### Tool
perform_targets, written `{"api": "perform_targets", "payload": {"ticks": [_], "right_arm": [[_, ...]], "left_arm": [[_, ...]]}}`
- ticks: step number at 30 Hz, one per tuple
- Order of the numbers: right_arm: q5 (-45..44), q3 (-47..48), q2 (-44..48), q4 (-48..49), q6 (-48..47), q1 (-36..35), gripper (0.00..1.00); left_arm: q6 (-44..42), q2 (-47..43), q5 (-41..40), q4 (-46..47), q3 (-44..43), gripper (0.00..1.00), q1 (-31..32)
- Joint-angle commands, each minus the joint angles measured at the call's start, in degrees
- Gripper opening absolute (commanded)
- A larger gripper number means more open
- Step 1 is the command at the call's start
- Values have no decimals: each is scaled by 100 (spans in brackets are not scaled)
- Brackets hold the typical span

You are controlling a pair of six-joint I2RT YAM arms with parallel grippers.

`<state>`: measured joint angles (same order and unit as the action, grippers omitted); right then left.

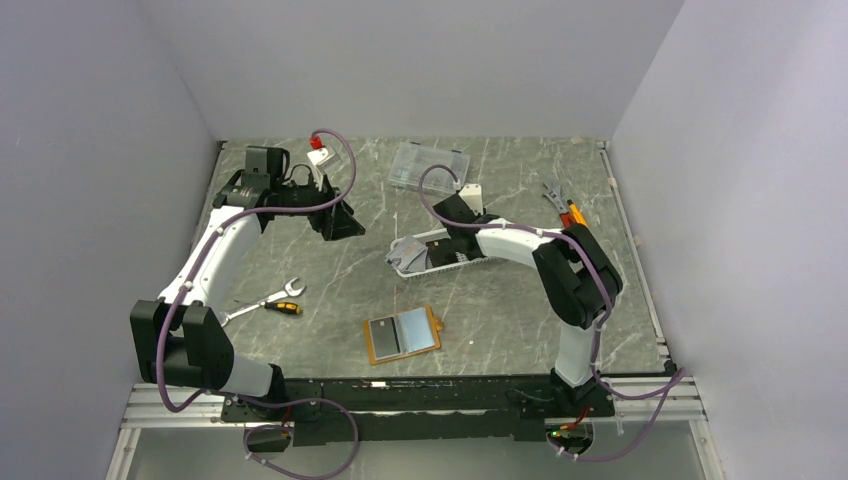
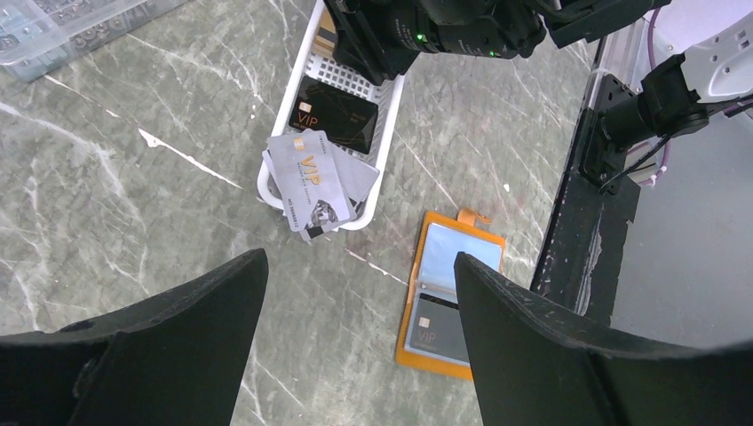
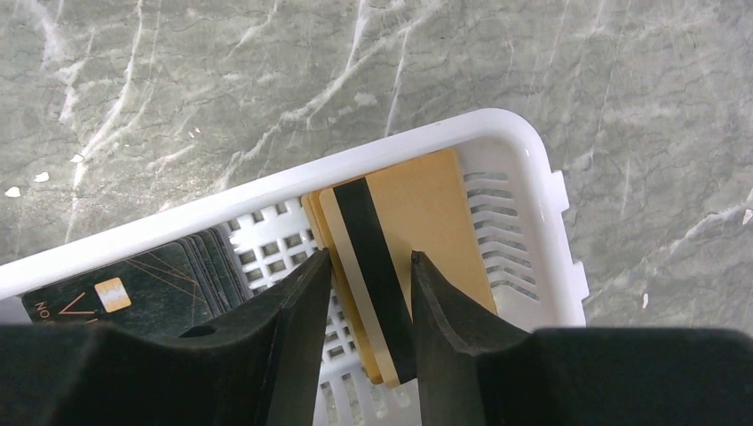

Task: Put the credit cards into the card holder
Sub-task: Move the storage box to the center of the board.

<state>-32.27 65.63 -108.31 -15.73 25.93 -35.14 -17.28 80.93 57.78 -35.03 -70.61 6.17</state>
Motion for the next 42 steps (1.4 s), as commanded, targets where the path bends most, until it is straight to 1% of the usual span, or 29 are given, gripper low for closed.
{"api": "perform_targets", "payload": {"ticks": [1,5,7,9,13,19,31,42], "right_arm": [[512,-130,-361,-523,248,8,35],[372,-16,-384,-602,276,-148,31],[287,34,-363,-660,273,-224,27],[222,68,-295,-704,272,-218,23],[-41,183,-162,-836,158,-203,19],[-396,308,-56,-971,-5,-144,18],[-775,402,197,-1089,-140,-82,17],[-930,697,431,-1159,-332,-12,18]], "left_arm": [[-75,-201,253,23,-88,83,-29],[-54,-201,285,74,-29,82,-29],[-55,-202,310,94,5,82,-29],[-51,-193,325,102,27,82,-29],[-51,-200,352,109,23,81,-29],[-85,-217,382,103,47,80,-29],[-149,-224,462,51,89,79,-33],[-171,-195,530,44,122,77,-37]]}}
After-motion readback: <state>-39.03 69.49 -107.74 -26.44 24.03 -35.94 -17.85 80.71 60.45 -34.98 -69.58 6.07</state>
